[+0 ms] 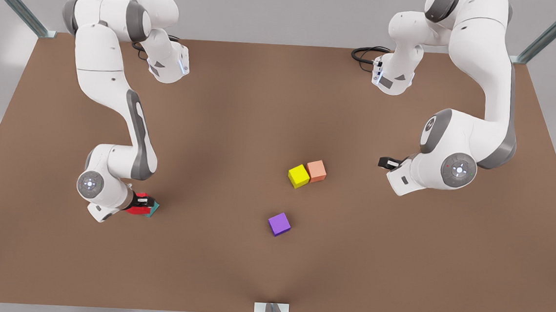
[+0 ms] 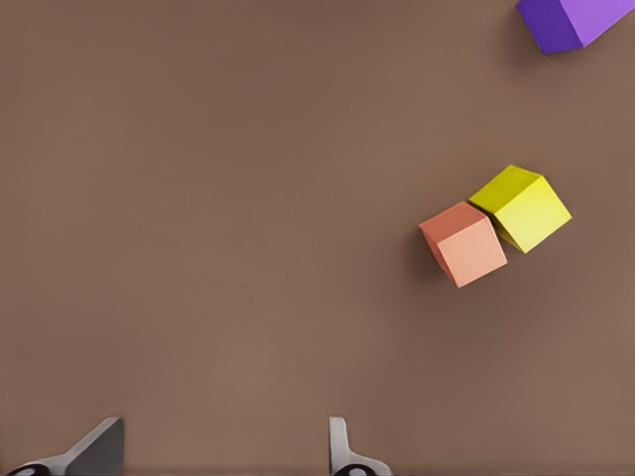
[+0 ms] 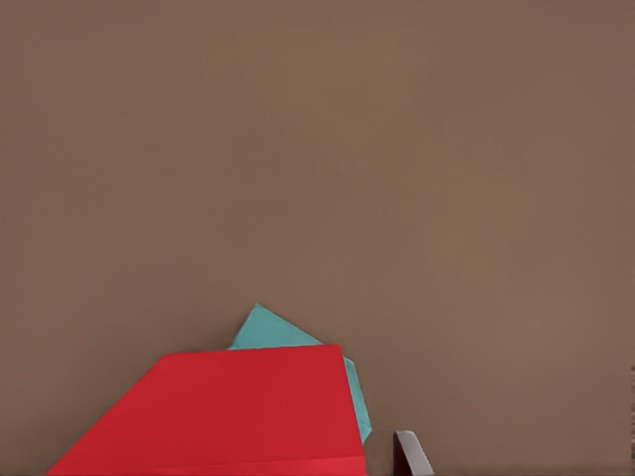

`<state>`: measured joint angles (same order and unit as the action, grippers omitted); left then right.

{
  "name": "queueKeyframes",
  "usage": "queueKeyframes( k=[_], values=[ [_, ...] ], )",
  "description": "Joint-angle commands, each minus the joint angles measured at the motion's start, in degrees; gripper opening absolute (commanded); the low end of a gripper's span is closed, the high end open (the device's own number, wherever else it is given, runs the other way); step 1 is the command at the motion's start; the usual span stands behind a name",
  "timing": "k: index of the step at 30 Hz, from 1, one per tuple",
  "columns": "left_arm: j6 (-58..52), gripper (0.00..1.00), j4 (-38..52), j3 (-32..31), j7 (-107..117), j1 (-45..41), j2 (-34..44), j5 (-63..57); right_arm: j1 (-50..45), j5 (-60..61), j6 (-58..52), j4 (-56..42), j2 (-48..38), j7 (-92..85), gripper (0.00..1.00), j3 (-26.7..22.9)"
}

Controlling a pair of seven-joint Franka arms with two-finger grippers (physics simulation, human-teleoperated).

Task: Pick up red wooden cube and pass to hand red wooden cube and place in blue wooden cube

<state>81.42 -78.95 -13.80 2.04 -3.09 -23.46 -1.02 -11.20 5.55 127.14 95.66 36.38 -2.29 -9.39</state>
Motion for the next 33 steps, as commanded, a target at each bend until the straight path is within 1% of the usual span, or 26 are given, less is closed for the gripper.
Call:
queueKeyframes(
  k=[1,11,18,20,22,24,26,28,29,31,33],
  values=[
    [0.0,1.00,0.0,0.0,-1.2,0.0,0.0,0.0,0.0,-0.1,0.4,0.0,0.0,3.3,1.00,0.0],
    [0.0,1.00,0.0,-0.1,-0.8,0.2,0.1,-0.2,-0.2,0.2,-0.6,-0.1,-0.7,3.3,1.00,0.2],
    [0.0,1.00,0.0,-0.1,-0.7,0.2,0.1,-0.1,-0.1,0.2,-2.9,-0.1,-2.8,2.7,1.00,0.3],
    [0.0,1.00,0.0,-0.2,-0.6,0.2,0.1,-0.1,-0.2,0.2,-6.4,-0.2,-5.2,2.3,1.00,0.2],
    [0.0,1.00,0.1,-0.3,-0.5,0.0,0.2,-0.1,-0.4,0.2,-13.0,-1.3,-9.0,2.5,1.00,0.5],
    [0.0,1.00,0.1,-0.3,-0.5,-0.1,0.1,-0.1,-0.7,0.0,-19.3,-5.1,-10.4,2.9,1.00,0.5],
    [-0.2,1.00,0.8,-0.3,-0.5,-0.1,0.3,-0.6,-0.7,0.2,-24.1,-6.1,-14.7,3.7,1.00,0.3],
    [-0.2,1.00,0.9,-0.5,3.9,-0.3,0.9,-0.6,-0.8,-0.2,-30.5,-7.1,-20.9,8.0,1.00,0.3],
    [-0.2,1.00,0.9,-2.5,7.8,-0.5,0.9,-1.0,-0.9,-1.2,-37.4,-10.0,-22.2,12.7,1.00,0.4],
    [-1.1,1.00,1.8,-4.0,11.2,-0.4,1.0,-1.2,-1.2,-1.3,-40.8,-10.2,-25.6,14.4,1.00,0.6],
    [-2.3,1.00,2.4,-4.3,11.1,-0.9,1.0,-1.2,-1.2,-1.3,-41.3,-9.7,-27.9,13.6,1.00,0.7]
  ],
)
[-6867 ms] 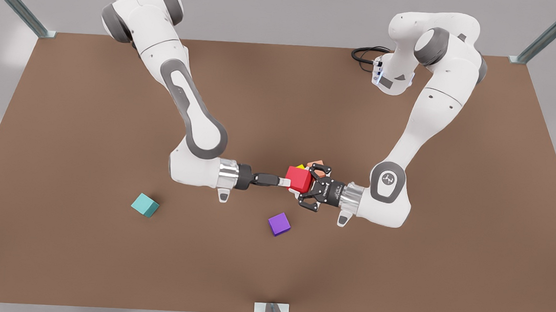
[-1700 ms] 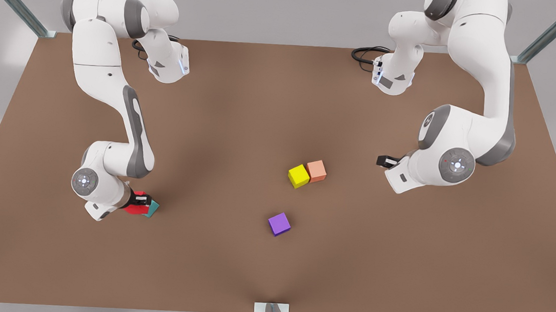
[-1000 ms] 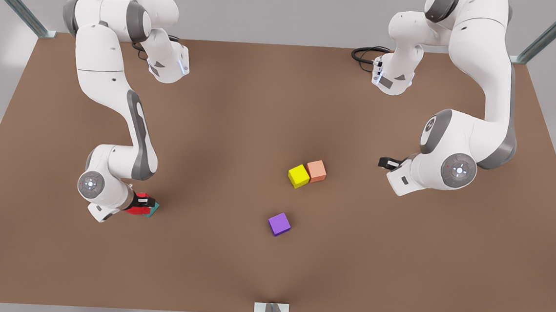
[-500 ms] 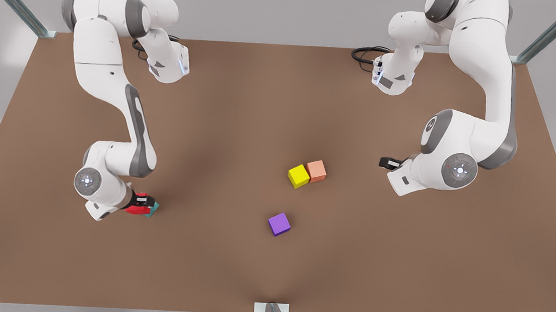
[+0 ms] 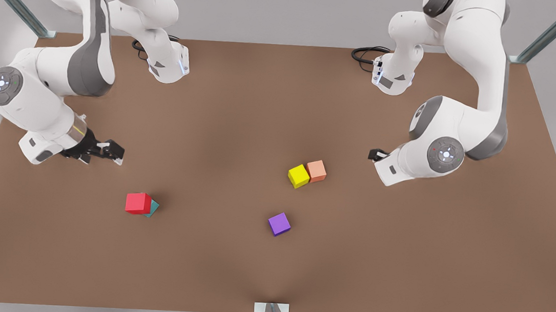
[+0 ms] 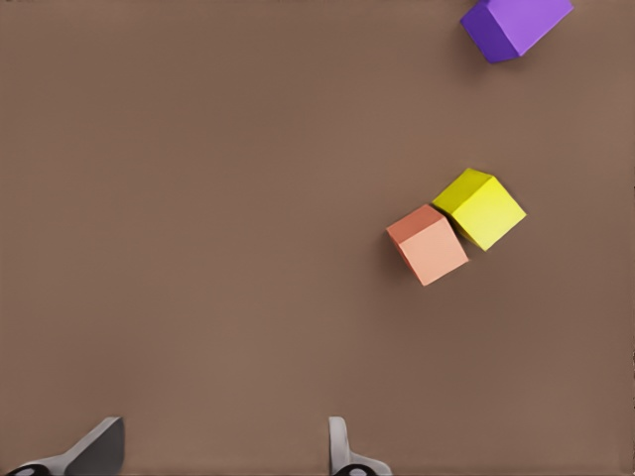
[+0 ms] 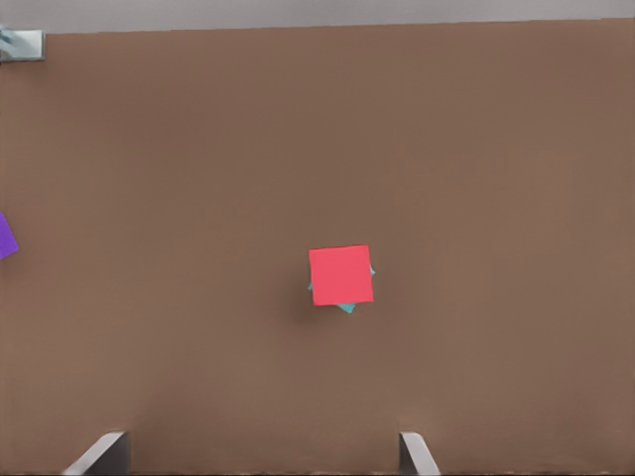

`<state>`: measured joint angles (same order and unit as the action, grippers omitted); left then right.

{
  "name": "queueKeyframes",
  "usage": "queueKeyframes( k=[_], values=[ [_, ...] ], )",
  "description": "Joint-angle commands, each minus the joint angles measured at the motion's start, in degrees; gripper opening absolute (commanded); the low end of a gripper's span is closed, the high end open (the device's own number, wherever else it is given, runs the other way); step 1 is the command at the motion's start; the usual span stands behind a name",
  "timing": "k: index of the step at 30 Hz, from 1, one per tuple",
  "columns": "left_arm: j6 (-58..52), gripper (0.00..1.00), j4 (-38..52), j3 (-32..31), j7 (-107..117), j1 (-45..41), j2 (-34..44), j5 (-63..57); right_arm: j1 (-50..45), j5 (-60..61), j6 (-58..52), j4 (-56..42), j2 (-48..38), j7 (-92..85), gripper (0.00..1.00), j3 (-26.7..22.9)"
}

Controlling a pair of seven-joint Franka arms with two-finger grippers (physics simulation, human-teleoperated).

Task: Pick up red wooden cube and pass to hand red wooden cube and place in blue wooden cube

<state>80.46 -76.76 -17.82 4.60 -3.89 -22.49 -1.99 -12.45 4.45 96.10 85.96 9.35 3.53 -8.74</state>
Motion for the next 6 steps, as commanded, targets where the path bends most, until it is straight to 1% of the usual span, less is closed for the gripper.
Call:
queueKeyframes(
  k=[1,3,6],
  values=[
    [-2.0,1.00,0.4,-0.4,8.4,0.1,0.1,-0.2,0.0,-0.4,-10.4,-0.2,-1.0,7.8,1.00,0.0],
    [-2.0,1.00,0.4,-0.3,8.6,0.2,0.1,-0.3,0.0,-0.5,-10.5,-2.6,-1.1,7.9,1.00,0.0],
    [-2.1,1.00,0.4,-0.4,8.7,0.1,0.1,-0.4,0.0,-0.7,-11.0,-3.0,-1.3,7.6,1.00,0.0]
  ],
)
